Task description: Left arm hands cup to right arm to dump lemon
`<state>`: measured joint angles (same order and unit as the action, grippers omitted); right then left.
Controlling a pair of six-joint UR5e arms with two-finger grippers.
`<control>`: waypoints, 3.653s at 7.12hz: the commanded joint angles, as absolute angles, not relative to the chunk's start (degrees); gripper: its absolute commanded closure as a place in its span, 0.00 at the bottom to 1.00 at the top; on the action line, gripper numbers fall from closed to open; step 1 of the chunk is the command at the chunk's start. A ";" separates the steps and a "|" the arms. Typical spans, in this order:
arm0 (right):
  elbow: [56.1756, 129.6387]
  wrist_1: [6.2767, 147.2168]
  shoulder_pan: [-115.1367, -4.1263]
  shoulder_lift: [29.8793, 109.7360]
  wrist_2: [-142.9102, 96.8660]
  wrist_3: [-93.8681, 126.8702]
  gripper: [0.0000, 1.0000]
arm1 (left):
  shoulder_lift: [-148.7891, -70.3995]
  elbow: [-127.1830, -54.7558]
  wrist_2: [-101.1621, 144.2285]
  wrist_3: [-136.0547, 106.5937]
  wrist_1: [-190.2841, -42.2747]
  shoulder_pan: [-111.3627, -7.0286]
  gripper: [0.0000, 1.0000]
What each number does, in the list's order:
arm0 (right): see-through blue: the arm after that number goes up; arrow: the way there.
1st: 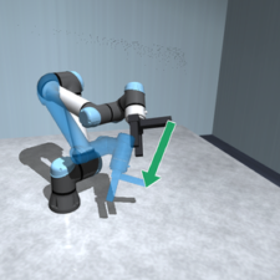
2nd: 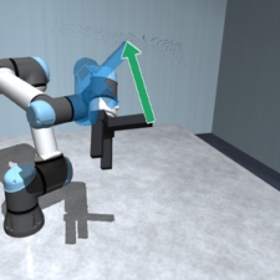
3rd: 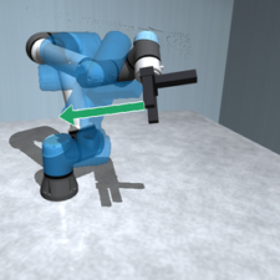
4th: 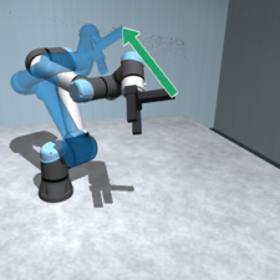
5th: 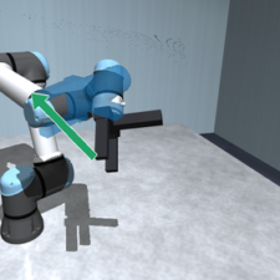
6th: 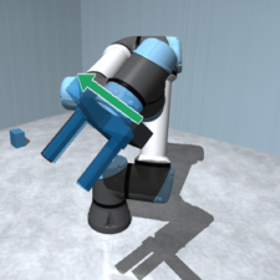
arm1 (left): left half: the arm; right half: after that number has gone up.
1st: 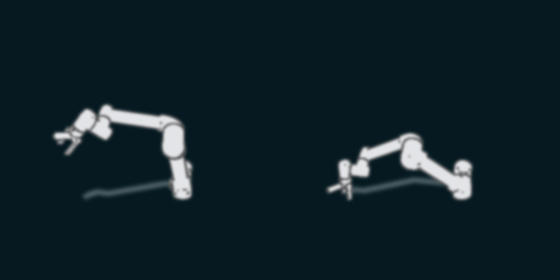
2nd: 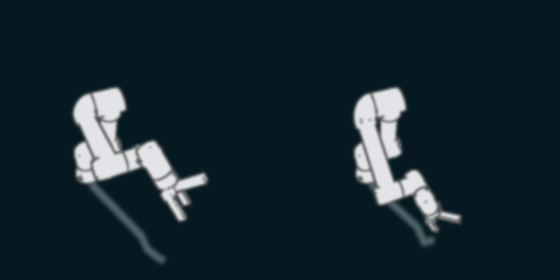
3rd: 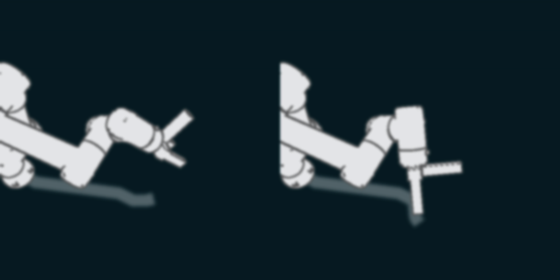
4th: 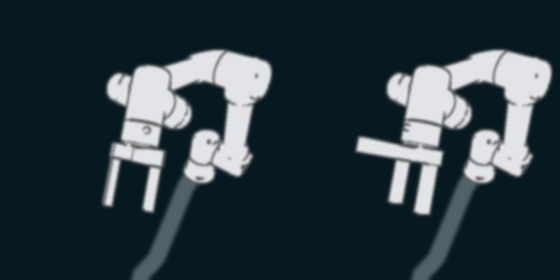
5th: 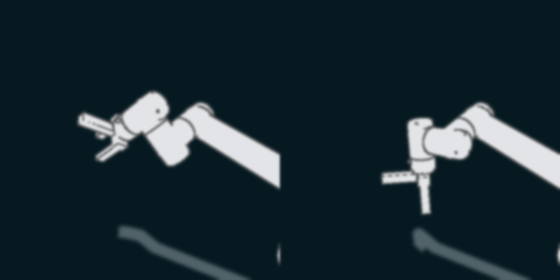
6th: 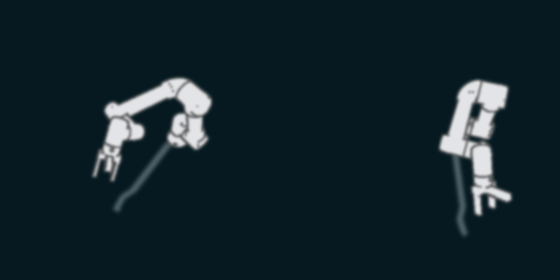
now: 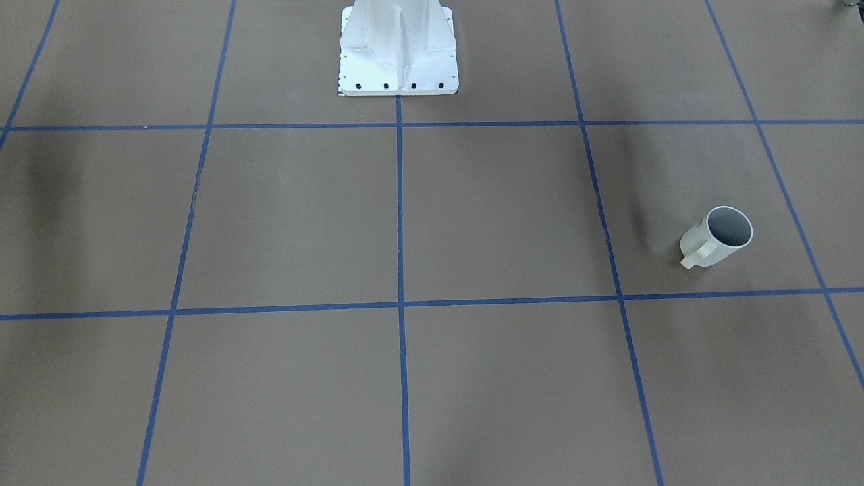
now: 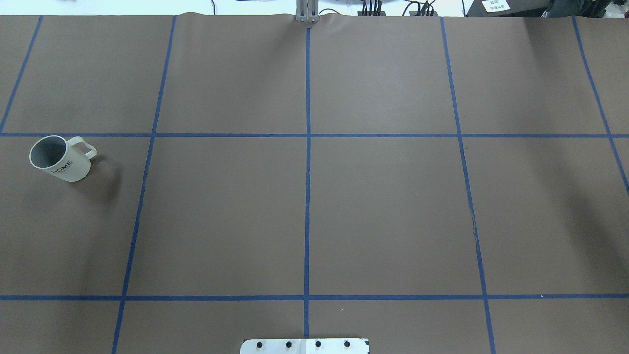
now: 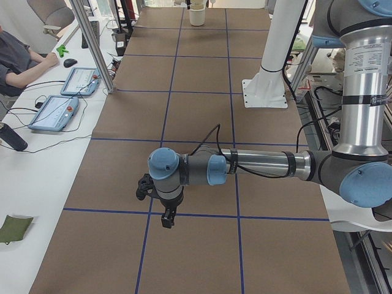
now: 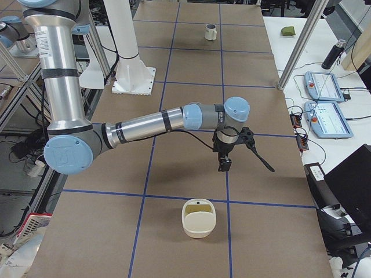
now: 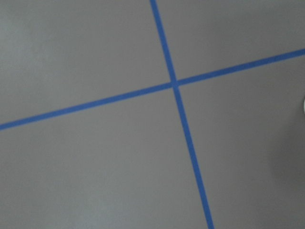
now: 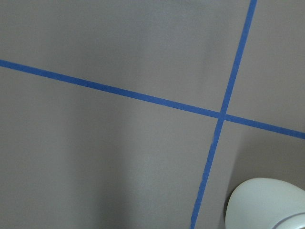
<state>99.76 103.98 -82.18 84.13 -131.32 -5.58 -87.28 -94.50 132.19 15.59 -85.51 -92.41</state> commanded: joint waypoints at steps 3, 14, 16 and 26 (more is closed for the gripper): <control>100.02 103.97 -82.18 85.78 -131.31 -5.54 0.00 | -86.57 -97.55 132.10 15.91 -86.04 -93.34 0.00; 100.55 93.96 -87.36 95.10 -131.13 -5.71 0.00 | -86.31 -98.35 132.28 16.00 -88.51 -93.25 0.00; 100.55 93.96 -87.28 94.92 -131.22 -5.10 0.00 | -86.31 -98.09 132.28 16.00 -88.51 -93.25 0.00; 100.55 94.04 -87.28 94.92 -131.57 -5.01 0.00 | -86.04 -97.91 132.36 16.00 -88.51 -93.25 0.00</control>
